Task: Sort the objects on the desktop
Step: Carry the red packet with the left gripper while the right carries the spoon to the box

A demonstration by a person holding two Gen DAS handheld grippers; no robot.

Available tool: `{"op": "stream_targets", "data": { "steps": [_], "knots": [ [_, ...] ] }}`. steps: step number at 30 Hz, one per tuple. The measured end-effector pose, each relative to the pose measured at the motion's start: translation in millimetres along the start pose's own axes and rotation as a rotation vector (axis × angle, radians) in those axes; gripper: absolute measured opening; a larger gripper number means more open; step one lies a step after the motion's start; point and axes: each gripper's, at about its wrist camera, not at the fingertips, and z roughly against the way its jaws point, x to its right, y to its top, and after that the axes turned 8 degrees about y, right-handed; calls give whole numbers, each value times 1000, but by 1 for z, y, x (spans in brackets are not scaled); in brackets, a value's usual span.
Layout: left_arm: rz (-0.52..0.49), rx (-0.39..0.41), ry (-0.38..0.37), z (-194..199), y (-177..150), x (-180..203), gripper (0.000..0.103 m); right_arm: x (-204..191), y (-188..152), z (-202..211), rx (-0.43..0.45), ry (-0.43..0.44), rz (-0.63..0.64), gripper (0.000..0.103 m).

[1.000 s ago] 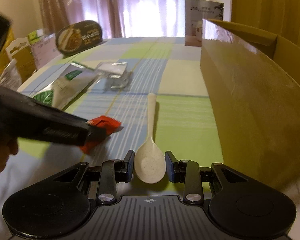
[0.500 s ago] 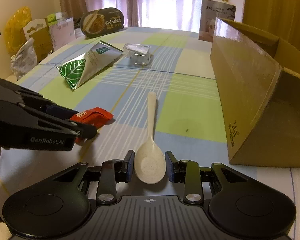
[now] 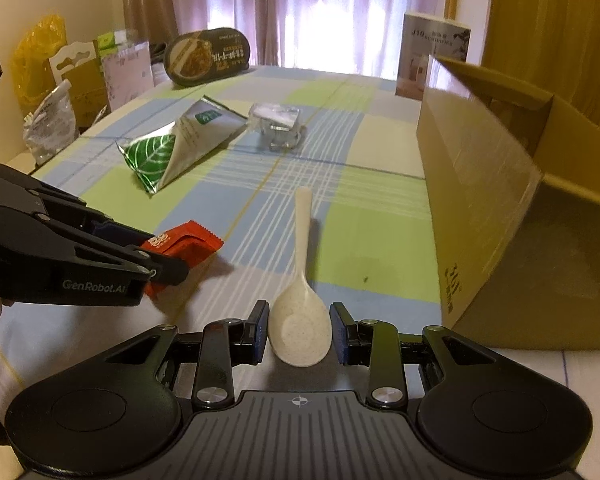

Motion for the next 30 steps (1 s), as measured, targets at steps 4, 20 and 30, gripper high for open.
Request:
{"op": "stream_targets", "data": {
  "steps": [4,20,30],
  "knots": [
    [19,22,-2,16,5,-1,26,-4,6,13,32,-8,7,30],
    [8,163,-77,81,51,33,26,22,35,96,229,-131,3,30],
    [-54,246,-188,94,110,96,26,89,49,128,279,-257,-49,30]
  ]
}}
